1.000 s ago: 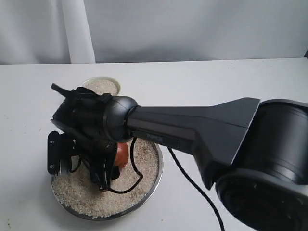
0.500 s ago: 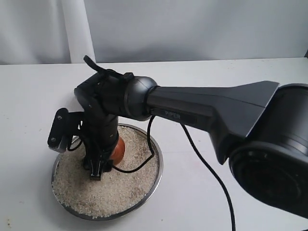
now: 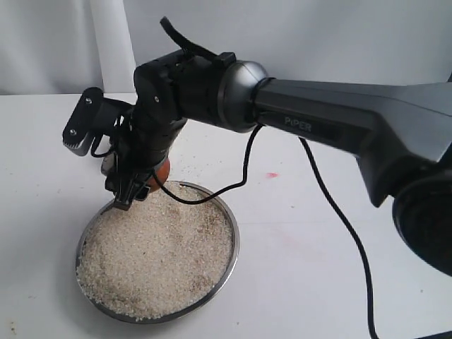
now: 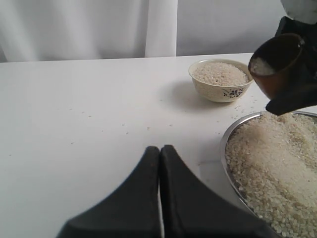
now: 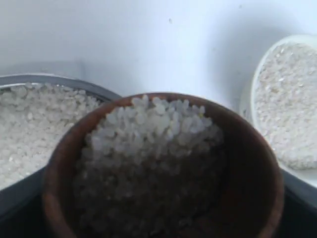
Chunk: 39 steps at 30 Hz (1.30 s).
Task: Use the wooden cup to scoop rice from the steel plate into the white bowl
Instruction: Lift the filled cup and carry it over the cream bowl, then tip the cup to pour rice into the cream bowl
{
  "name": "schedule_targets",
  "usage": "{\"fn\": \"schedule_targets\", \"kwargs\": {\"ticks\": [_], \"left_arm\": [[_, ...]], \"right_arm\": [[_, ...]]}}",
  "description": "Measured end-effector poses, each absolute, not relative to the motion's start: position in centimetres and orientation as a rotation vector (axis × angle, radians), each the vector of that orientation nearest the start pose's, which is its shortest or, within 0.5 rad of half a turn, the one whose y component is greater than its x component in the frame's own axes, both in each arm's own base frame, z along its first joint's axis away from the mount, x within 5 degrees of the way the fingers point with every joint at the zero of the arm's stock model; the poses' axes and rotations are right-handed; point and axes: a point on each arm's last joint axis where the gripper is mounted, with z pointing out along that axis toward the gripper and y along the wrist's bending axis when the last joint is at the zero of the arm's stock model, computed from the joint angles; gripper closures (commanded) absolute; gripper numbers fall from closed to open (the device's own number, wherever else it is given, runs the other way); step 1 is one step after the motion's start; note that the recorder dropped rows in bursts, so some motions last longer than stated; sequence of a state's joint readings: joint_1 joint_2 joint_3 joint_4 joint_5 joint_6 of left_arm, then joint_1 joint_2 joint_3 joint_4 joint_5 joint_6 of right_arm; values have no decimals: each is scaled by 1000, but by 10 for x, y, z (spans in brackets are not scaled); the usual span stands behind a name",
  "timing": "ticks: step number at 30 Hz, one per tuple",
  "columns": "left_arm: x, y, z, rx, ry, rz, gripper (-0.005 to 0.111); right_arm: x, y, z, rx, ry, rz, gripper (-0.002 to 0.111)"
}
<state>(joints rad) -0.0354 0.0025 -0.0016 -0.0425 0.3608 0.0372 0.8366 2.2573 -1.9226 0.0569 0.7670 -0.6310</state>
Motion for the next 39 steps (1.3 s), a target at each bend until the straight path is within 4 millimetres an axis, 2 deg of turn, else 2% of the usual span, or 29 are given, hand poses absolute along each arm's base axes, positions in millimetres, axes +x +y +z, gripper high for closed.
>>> {"fn": "schedule_targets", "kwargs": {"ticks": [7, 10, 14, 17, 20, 27, 31, 35, 39], "left_arm": [[53, -3, 181, 41, 1845, -40, 107], [53, -3, 181, 41, 1845, -40, 107], [53, -3, 181, 41, 1845, -40, 107], [53, -3, 181, 41, 1845, -40, 107], [53, -3, 181, 41, 1845, -40, 107], [53, -3, 181, 41, 1845, -40, 107], [53, -3, 181, 41, 1845, -40, 107], [53, -3, 181, 41, 1845, -40, 107], [53, -3, 181, 41, 1845, -40, 107]], "right_arm": [[339, 381, 218, -1644, 1887, 152, 108], [344, 383, 232, -1604, 1850, 132, 108], [354, 383, 258, -1518, 1795, 35, 108], [364, 382, 266, -1478, 1756, -72, 108], [373, 384, 264, -1470, 1739, -157, 108], [396, 394, 241, -1484, 1705, -333, 108], [408, 397, 232, -1457, 1686, -364, 108], [424, 388, 225, -1428, 1691, -393, 108], [439, 375, 219, -1435, 1674, -506, 108]]}}
